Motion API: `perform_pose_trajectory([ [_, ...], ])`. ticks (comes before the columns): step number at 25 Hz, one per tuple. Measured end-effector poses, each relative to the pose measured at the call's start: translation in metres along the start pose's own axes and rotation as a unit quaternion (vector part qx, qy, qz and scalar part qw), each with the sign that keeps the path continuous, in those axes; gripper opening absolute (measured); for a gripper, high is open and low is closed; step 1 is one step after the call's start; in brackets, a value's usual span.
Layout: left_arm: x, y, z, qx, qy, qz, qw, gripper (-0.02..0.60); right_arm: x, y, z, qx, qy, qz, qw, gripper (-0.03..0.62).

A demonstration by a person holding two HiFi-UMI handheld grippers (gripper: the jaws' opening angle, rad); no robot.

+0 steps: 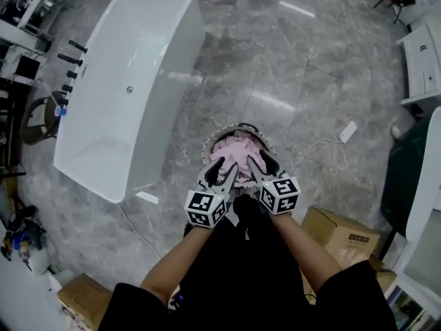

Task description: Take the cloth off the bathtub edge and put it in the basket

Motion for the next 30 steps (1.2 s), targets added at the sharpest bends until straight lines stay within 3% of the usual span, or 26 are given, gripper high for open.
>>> perform_pose_trajectory([
  [3, 0.039, -0.021, 0.045, -0.011, -0.035, -0.051, 0.998, 0.167, 0.037, 0.034, 0.031, 0.0, -0.05, 0.019, 0.999, 0.175],
  [7, 0.065, -0.041, 0.097, -0.032, -0.069, -0.056, 0.9956, 0.167, 0.062, 0.067, 0.089, -0.001, -0.104, -0.003, 0.995, 0.175],
  [11, 0.094, -0.035, 0.154, -0.033, -0.116, -0.065, 0.9905, 0.142, 0.094, 0.126, 0.122, -0.017, -0.126, 0.058, 0.99, 0.175],
  [15, 0.107, -0.043, 0.181, -0.06, -0.132, -0.082, 0.986, 0.09, 0.098, 0.152, 0.141, -0.018, -0.144, 0.033, 0.989, 0.175],
  [19, 0.11, -0.046, 0.202, -0.03, -0.15, -0.085, 0.9846, 0.021, 0.102, 0.171, 0.16, -0.032, -0.172, 0.036, 0.984, 0.175],
  [21, 0.11, -0.044, 0.21, -0.011, -0.157, -0.09, 0.9833, 0.015, 0.102, 0.179, 0.171, -0.038, -0.195, 0.029, 0.98, 0.167],
  [24, 0.115, -0.039, 0.215, -0.014, -0.159, -0.111, 0.9809, 0.015, 0.101, 0.192, 0.176, -0.052, -0.221, 0.037, 0.973, 0.123],
  [26, 0.121, -0.034, 0.217, -0.018, -0.161, -0.116, 0.9799, 0.014, 0.1, 0.201, 0.175, -0.073, -0.219, 0.05, 0.972, 0.05],
  [30, 0.127, -0.033, 0.221, -0.022, -0.168, -0.128, 0.9772, 0.015, 0.094, 0.204, 0.168, -0.116, -0.204, 0.074, 0.969, 0.034],
])
Point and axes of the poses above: the fingertips, and each gripper's own axes: z backward along the fingers, y to its left, x out of its top, the point moved 8 cm from there along z, backward along the fingers, and after that the axes turned 15 degrees about y, right-handed, at the moved point
